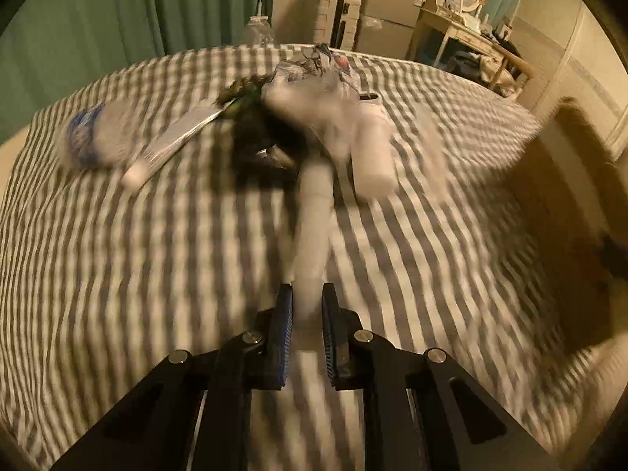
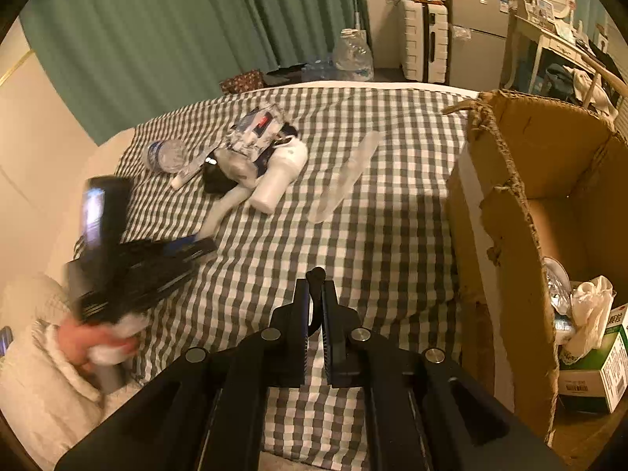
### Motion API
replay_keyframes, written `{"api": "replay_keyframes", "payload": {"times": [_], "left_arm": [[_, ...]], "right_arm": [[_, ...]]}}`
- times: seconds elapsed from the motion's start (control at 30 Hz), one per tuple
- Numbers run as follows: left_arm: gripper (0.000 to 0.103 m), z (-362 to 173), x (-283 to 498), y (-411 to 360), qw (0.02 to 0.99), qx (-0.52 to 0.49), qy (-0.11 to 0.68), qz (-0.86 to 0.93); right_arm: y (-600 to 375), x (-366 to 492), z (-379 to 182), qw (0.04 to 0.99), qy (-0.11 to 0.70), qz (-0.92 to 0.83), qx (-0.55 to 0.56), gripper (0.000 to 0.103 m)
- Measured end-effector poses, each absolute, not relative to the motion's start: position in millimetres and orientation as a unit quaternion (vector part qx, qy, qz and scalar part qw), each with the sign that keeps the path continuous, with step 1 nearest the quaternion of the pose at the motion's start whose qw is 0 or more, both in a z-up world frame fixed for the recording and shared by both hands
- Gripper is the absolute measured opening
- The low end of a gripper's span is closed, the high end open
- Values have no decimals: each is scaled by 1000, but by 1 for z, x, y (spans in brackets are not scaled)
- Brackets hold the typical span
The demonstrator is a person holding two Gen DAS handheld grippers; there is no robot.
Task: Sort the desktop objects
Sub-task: 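Grasp the white plastic bottle with the left tool, then carry the white bottle into the cardboard box and open the left tool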
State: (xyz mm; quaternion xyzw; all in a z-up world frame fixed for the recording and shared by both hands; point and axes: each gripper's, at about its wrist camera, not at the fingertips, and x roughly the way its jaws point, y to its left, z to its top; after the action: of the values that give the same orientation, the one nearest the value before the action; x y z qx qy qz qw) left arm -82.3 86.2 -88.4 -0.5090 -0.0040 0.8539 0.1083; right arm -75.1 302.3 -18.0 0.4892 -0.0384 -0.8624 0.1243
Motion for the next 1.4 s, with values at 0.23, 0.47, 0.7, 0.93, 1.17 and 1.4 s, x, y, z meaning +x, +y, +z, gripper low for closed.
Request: {"api": "replay_keyframes", "payload": {"times": [0.23,0.47,0.7,0.93,1.17,1.4], "left_arm": [[33,-76,-35,60,109,-501,-17,858],[56,-123,-77,74,94,-578,0,811],[6,-110,-72,39,104,-555,-106,819],[6,-24,-19,41,132,-479,-104,861],[7,74,27,70,158,-411,-57,896],[7,131,58,119,204,-375,-17,904]], "right_arm": [[292,-59,-6,135,-30,-865,482,6],[289,-60,-12,134,-28,-860,491,6],[284,-63,-18,141,-33,-856,497,6],[278,-33,22,150,-27,-873,463,6],[267,17,86,147,-12,-900,410,6],[294,61,135,125,-13,-925,358,6]]}}
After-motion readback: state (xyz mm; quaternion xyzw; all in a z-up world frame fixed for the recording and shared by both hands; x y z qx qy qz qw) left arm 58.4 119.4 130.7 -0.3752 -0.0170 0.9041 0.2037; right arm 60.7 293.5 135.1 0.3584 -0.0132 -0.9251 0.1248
